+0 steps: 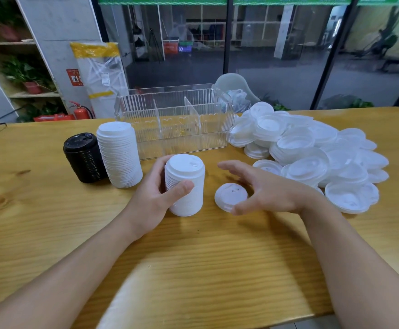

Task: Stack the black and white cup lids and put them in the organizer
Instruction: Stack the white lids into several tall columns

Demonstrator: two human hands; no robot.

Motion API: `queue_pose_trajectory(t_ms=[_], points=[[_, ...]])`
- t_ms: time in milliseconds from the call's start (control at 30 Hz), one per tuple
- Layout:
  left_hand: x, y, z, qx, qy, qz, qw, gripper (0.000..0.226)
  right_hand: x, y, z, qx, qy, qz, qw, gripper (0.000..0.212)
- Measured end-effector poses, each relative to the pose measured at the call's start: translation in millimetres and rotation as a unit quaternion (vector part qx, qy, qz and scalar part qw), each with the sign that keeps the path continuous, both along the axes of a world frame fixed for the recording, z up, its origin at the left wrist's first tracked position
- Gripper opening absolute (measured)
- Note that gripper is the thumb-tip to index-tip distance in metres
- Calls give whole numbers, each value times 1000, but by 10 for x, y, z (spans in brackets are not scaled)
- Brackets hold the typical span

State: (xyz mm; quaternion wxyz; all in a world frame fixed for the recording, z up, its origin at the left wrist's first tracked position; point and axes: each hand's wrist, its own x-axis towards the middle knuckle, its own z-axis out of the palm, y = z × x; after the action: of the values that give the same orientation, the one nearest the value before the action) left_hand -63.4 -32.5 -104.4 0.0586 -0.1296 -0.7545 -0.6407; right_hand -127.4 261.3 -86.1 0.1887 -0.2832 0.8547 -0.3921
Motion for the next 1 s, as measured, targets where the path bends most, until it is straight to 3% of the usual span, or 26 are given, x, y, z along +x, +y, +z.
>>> queue_pose_trajectory(t_ms=[133, 233, 367, 467, 633, 733, 867, 1000], points=[[5, -2, -2, -1, 0, 0, 1000, 63, 0, 73, -7, 44, 41, 9, 998, 90], [11, -3, 3, -3, 0, 0, 1000, 63, -2, 4, -30, 49, 95, -67, 992, 75], [21, 6, 10, 2, -3, -1, 1000, 63, 27, -148, -79, 85, 167, -134, 973, 85], [26, 9, 13, 2, -1, -1, 1000, 63, 37, -158, -75, 80, 151, -113, 979, 87], [25, 13, 14, 5, -1, -2, 1000, 62, 34, -130, -62, 71, 164, -139, 974, 66], [15, 12, 7, 5, -1, 0, 1000, 62, -5, -139, -44, 26, 177, -177, 968, 56], [5, 18, -3, -2, -3, -3, 1000, 61, 3, -222, 23, -156, 170, -214, 949, 29], [-10, 44, -15, -3, -8, -8, 1000, 62, 126, -511, 69, -263, 150, -146, 942, 26]])
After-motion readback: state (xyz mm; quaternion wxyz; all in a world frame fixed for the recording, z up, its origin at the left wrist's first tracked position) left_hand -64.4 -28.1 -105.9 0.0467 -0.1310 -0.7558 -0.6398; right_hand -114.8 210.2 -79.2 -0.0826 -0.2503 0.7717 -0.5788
